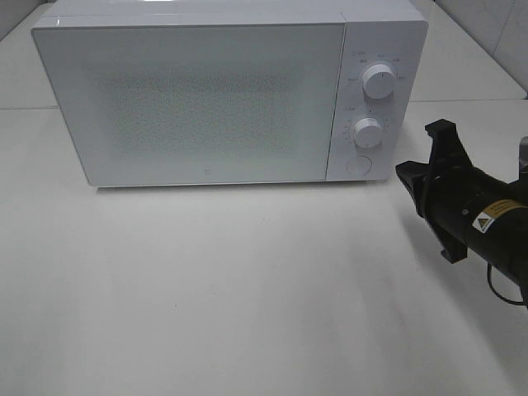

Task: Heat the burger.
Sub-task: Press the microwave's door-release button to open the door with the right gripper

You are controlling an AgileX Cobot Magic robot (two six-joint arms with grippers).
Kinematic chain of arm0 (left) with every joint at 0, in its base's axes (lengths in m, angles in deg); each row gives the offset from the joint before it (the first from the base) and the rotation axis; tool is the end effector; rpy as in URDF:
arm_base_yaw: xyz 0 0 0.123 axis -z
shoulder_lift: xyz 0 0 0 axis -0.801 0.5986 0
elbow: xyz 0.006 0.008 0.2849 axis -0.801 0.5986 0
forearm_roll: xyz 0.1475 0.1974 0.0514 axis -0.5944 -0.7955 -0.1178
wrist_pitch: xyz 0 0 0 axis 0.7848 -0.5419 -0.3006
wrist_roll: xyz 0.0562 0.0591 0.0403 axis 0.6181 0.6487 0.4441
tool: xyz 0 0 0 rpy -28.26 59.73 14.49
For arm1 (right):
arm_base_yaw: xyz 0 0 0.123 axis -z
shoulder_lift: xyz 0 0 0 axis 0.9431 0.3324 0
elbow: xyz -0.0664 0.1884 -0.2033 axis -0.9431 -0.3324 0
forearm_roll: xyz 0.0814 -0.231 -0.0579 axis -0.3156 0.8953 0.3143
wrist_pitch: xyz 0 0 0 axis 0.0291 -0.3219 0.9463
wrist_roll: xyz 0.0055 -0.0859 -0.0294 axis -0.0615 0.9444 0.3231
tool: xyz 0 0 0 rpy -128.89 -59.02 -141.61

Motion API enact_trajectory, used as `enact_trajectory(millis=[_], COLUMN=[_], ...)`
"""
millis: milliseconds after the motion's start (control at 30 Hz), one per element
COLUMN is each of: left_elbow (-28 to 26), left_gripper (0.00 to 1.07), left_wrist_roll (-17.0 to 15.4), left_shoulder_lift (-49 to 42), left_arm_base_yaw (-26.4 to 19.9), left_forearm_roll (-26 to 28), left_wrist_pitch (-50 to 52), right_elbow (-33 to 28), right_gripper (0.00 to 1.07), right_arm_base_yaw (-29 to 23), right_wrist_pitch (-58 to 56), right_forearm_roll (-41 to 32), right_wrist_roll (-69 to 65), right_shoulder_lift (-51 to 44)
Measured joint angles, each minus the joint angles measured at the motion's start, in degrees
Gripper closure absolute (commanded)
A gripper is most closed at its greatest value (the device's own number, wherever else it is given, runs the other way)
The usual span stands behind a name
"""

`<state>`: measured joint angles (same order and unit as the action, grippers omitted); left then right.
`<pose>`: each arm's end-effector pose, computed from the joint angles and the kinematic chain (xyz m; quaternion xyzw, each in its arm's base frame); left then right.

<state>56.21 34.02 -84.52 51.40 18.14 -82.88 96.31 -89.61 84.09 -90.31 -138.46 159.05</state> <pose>-0.0092 -0.0010 0.2807 -0.0210 0.8531 -0.0009 0.5214 0.2512 0.0790 0.1212 0.3905 0.6711 0.4421 0.4490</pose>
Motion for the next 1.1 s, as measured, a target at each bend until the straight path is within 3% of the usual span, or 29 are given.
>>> enact_trajectory(millis=[600, 1100], left_elbow=[0.00, 0.00], left_gripper=[0.05, 0.05], left_wrist_roll=[0.00, 0.00], left_shoulder_lift=[0.00, 0.00], left_arm_base_yaw=[0.00, 0.00], left_forearm_roll=[0.00, 0.00], left_wrist_pitch=[0.00, 0.00], right_elbow=[4.01, 13.75], right_gripper=[1.05, 1.07], right_arm_base_yaw=[0.00, 0.00], right_wrist_pitch=[-1.26, -10.83], right_forearm_roll=[0.23, 0.57], right_wrist_roll=[-5.44, -10.89], right_shoulder_lift=[3.78, 9.51])
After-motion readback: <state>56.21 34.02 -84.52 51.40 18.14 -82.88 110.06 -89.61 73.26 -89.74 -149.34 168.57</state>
